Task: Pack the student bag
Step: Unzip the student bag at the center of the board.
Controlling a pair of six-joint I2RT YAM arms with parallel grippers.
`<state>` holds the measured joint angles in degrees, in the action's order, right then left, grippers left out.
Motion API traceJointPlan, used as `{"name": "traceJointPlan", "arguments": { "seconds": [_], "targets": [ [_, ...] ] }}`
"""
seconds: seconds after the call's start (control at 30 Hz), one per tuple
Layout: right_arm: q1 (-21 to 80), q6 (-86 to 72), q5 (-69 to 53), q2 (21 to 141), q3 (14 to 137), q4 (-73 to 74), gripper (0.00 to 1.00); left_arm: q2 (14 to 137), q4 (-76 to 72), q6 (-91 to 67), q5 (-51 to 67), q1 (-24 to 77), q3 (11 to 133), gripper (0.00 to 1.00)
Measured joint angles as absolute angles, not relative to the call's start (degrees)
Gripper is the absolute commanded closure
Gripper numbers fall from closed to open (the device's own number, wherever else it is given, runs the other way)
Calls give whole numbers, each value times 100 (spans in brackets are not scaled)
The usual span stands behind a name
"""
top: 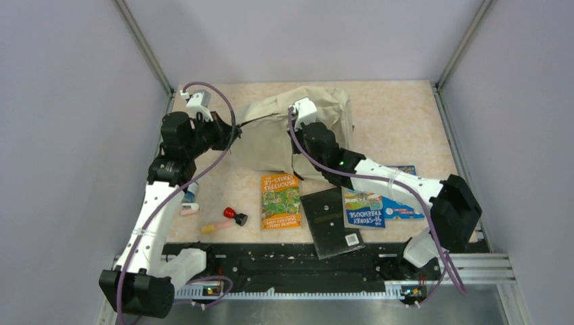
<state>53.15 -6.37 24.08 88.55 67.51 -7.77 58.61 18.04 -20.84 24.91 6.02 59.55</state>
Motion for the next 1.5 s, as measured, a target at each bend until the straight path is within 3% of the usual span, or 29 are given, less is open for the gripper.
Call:
{"name": "traceJointPlan", "arguments": {
  "seconds": [1.33, 1.5],
  "targets": [
    [5177, -773, 2364, 8405, 6243, -1085, 100, 6337, 2829, -1562, 1402, 296, 6401, 100],
    [5103, -519, 1964, 8204, 6073, -1179, 48, 6250, 2727, -1474, 1712, 261, 6366, 100]
  ]
}}
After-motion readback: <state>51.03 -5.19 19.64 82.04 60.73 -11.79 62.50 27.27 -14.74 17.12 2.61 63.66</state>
